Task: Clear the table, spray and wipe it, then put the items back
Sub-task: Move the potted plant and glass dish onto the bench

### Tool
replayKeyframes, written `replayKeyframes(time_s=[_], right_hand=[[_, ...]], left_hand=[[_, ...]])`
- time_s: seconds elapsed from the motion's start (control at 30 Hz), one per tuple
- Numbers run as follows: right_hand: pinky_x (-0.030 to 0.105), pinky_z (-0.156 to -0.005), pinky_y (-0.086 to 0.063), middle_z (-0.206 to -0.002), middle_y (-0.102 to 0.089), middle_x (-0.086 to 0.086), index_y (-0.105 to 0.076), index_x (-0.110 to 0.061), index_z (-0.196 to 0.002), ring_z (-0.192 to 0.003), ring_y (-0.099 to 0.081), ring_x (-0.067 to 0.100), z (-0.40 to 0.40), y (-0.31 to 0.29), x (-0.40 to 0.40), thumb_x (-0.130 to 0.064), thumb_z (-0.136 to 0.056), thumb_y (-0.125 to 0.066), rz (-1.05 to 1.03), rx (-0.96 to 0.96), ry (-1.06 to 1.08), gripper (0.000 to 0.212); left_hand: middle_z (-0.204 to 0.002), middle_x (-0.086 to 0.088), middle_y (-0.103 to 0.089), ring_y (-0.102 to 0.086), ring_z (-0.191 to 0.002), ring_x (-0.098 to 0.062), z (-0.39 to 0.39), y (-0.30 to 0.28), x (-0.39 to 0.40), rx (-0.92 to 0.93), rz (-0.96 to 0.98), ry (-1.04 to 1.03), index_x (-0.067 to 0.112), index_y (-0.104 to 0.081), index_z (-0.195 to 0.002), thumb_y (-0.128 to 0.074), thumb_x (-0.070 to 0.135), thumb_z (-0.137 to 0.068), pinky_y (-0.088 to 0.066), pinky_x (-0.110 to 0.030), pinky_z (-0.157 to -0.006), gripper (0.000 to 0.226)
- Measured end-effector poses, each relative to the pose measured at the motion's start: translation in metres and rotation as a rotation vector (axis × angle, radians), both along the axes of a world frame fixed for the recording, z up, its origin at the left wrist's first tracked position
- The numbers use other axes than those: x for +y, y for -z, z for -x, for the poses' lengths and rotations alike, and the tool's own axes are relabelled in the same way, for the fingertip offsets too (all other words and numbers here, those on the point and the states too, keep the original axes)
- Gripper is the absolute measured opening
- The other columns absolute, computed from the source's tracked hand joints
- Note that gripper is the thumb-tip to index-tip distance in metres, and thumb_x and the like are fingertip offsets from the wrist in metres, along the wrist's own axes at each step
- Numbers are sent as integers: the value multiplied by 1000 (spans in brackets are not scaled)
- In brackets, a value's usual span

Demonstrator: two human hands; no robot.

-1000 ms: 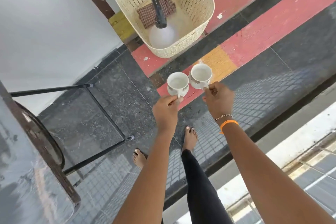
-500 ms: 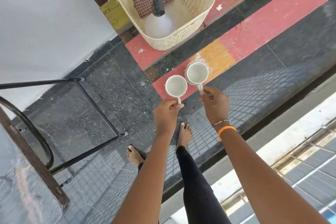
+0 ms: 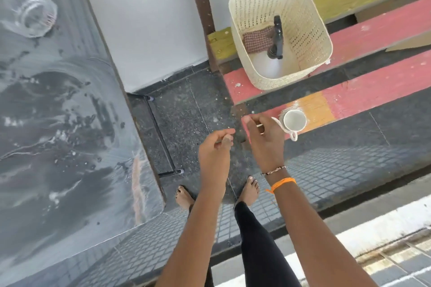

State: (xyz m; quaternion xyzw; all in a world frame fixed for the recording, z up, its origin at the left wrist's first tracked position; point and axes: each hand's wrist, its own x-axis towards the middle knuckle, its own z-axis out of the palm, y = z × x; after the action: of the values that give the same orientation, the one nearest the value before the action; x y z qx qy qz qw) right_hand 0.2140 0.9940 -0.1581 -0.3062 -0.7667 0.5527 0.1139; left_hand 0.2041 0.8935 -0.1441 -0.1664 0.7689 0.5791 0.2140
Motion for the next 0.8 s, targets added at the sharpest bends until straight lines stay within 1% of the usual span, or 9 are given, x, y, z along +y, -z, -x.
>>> replayKeyframes(time_s=[0.1, 0.2, 0.33, 0.43, 0.5, 0.6, 0.67, 0.7, 0.8], right_hand=[[7, -63, -36, -72, -59, -9, -66, -12, -82, -64, -52, 0, 31, -43, -39, -12, -89, -59, 18, 97, -130, 9], [10, -62, -36, -72, -59, -6, -67, -5, -84, -62, -51, 4, 61, -79, -81, -13, -89, -59, 32, 159, -272, 12], [12, -62, -38, -71, -60, 0, -66, -1, -82, -63, -51, 9, 99, -104, -143, -12, -88, -60, 59, 163, -449, 14], [7, -61, -35, -70, -59, 3, -67, 2, -81, -61, -49, 5, 130, -114, -189, -12, -87, -62, 15, 152, -544, 16], [5, -60, -36, -67, -58, -1, -67, 1, -80, -60, -50, 0, 152, -118, -217, -11, -87, -62, -22, 152, -589, 15], [4, -60, -36, -74, -61, -2, -69, -2, -87, -63, -50, -4, 188, -119, -255, -10, -87, -60, -87, 136, -635, 12], [17, -63, -38, -71, -58, -6, -67, -3, -95, -62, -50, 0, 213, -117, -274, -8, -87, -57, -117, 112, -623, 13], [24, -65, -39, -68, -56, -6, -66, -5, -100, -60, -50, 7, 226, -115, -282, -8, -87, -56, -149, 88, -602, 16], [33, -68, -43, -61, -52, 1, -59, -8, -116, -68, -52, 23, 263, -108, -299, -7, -87, -51, -252, 12, -557, 30]], left_hand=[[-75, 16, -67, -60, -70, 2, 16, -45, -37, 120, -72, -117, 29, -70, -81, -54, 7, -89, -51, -22, -79, 29], [-72, 18, -67, -60, -71, 1, 32, -78, -81, 203, -132, -225, 33, -70, -77, -54, 5, -88, -50, -18, -76, 35], [-69, 14, -66, -58, -68, 0, 60, -100, -145, 260, -145, -391, 32, -71, -73, -54, 4, -88, -47, -15, -70, 36], [-67, 10, -62, -55, -66, -3, 84, -107, -193, 269, -128, -465, 28, -70, -76, -53, 5, -89, -46, -17, -68, 32], [-72, 6, -62, -55, -70, -8, 103, -108, -224, 269, -106, -491, 26, -69, -80, -52, 6, -90, -47, -21, -73, 27], [-79, 5, -60, -57, -75, -9, 138, -107, -268, 260, -56, -528, 21, -65, -93, -50, 8, -92, -49, -25, -77, 20], [-89, 1, -59, -58, -83, -13, 165, -105, -294, 207, -55, -558, 17, -61, -105, -49, 10, -92, -48, -29, -82, 18], [-96, -2, -58, -57, -87, -15, 179, -103, -305, 166, -67, -560, 15, -57, -110, -50, 12, -93, -47, -30, -83, 19], [-107, -8, -54, -55, -95, -18, 220, -99, -331, 45, -113, -520, 10, -43, -127, -48, 18, -95, -45, -31, -91, 33]])
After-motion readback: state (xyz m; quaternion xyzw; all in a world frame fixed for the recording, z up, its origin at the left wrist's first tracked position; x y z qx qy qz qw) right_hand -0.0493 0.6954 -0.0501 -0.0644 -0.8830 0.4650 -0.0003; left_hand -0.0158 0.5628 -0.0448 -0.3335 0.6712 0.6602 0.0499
